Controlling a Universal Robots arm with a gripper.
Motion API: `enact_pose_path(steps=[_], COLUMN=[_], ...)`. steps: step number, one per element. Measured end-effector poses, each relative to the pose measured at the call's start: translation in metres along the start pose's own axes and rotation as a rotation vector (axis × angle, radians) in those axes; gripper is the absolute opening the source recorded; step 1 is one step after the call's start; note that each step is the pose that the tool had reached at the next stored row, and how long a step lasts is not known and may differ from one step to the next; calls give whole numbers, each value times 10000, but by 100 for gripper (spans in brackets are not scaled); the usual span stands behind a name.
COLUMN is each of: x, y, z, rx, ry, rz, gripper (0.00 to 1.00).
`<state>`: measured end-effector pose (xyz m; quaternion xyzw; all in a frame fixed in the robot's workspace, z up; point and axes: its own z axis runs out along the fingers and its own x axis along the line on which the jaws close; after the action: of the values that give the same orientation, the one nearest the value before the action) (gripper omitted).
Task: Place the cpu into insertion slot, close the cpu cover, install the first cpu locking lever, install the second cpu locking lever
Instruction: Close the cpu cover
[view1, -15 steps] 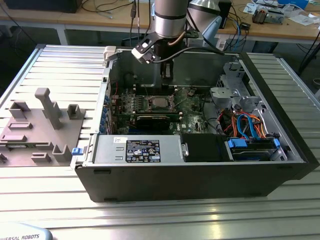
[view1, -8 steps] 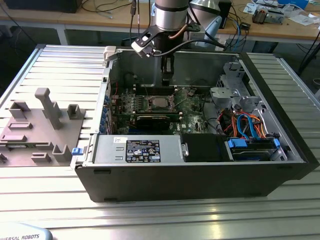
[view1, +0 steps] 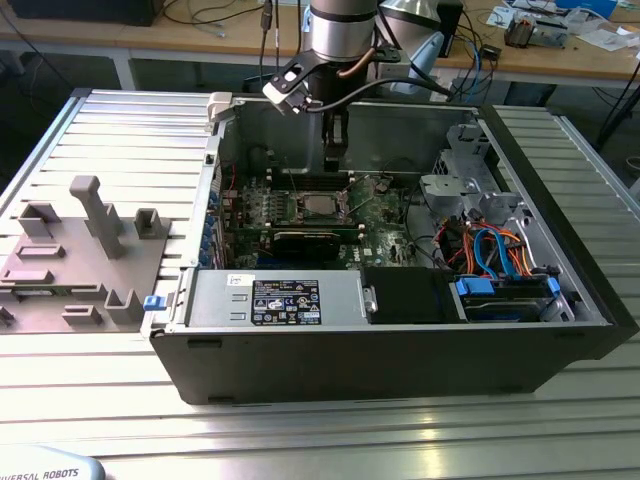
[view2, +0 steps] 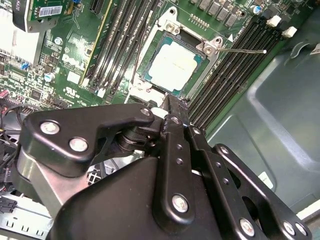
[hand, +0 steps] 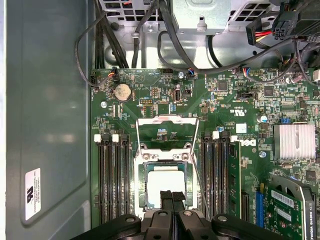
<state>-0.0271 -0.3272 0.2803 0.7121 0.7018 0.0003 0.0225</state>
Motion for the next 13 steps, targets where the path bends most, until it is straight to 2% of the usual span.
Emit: enact_pose_path(steps=[4,7,8,13], x=[0,1,1,7], y=[4,42,63,273], z=[0,1,2,9], rx=[0,0,1,17], ry=[0,-1,0,0], rz=[-1,0,1,-1], gripper=[11,11,11,11])
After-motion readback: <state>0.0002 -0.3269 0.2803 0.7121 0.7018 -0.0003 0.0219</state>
